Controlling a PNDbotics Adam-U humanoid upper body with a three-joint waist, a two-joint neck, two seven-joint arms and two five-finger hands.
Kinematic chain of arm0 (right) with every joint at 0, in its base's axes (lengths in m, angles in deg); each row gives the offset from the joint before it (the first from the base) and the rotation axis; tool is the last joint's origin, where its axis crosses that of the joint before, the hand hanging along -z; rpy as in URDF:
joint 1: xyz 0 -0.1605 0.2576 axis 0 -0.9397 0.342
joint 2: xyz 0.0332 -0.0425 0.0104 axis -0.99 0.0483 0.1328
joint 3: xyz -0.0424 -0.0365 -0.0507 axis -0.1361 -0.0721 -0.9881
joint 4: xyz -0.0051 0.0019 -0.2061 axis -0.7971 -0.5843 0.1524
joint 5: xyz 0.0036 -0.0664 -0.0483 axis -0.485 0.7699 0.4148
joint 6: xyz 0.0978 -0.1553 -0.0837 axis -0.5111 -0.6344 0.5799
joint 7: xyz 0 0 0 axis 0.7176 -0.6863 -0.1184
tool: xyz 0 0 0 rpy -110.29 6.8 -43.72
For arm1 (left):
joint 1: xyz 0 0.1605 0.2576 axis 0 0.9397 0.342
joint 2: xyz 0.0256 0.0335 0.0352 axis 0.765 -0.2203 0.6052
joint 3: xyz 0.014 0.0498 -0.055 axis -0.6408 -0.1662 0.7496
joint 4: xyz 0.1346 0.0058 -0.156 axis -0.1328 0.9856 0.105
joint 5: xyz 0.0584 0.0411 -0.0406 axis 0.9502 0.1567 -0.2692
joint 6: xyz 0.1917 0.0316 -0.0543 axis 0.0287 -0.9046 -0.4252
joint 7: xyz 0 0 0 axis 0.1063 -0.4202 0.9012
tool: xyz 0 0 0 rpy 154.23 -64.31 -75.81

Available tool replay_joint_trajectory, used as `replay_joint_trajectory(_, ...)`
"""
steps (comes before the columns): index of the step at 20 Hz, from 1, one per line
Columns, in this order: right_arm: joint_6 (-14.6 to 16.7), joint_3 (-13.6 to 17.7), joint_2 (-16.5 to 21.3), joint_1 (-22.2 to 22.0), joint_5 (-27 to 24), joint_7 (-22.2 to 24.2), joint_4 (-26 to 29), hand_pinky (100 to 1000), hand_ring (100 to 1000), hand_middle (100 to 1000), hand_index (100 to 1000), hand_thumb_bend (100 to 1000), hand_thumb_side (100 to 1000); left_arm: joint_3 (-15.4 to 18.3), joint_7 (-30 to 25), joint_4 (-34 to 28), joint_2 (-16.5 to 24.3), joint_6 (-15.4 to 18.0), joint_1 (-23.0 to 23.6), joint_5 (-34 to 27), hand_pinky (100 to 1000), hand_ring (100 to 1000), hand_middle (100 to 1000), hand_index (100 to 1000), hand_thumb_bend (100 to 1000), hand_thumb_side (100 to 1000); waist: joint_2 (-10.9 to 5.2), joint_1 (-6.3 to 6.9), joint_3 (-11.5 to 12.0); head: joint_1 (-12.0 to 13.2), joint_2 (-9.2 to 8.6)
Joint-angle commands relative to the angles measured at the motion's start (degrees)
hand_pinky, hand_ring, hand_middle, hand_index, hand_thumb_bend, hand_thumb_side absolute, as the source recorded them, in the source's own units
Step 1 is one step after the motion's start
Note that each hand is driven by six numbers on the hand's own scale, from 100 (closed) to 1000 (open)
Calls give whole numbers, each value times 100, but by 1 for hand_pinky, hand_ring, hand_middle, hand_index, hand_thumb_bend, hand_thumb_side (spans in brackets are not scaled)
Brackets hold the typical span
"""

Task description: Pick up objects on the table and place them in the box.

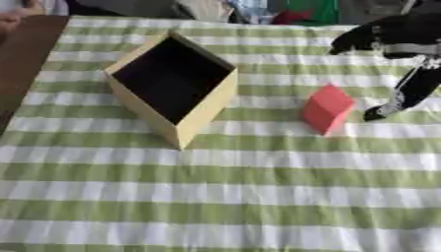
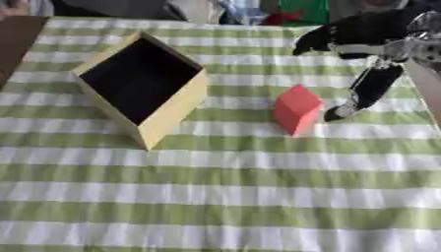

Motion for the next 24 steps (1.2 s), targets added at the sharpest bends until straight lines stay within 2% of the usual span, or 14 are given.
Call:
replay_joint_trajectory(1,26,162,31,143,152,295,-20,1000,1000,962,1000,588,373,12,-21,-99,143,8,-32,-28,1000,478,486,722,120,100,-82,15,4,13,-39)
replay_joint_trajectory(12,-370,206,-182,337,-320,1320,80,1000,1000,952,1000,517,265,13,-32,-99,115,3,-41,-29,1000,477,486,722,113,100,-31,25,37,10,-47)
replay_joint_trajectory(20,-478,98,-324,463,-351,1392,-42,1000,1000,945,1000,523,271,15,-33,-99,96,3,-40,-33,1000,476,485,721,106,100,5,11,60,-15,-70)
replay_joint_trajectory(21,-473,87,-350,481,-309,1392,-86,1000,1000,944,1000,482,267,14,-35,-99,91,2,-40,-33,1000,476,485,721,106,100,12,9,63,-16,-77)
replay_joint_trajectory(22,-466,73,-384,497,-272,1392,-141,1000,1000,945,1000,520,269,11,-38,-99,84,1,-42,-39,1000,476,485,721,103,100,20,6,69,-19,-84)
replay_joint_trajectory(24,-434,36,-462,529,-209,1392,-273,1000,1000,944,1000,520,266,12,-45,-99,69,1,-46,-38,1000,476,485,721,103,100,37,3,86,-24,-96)
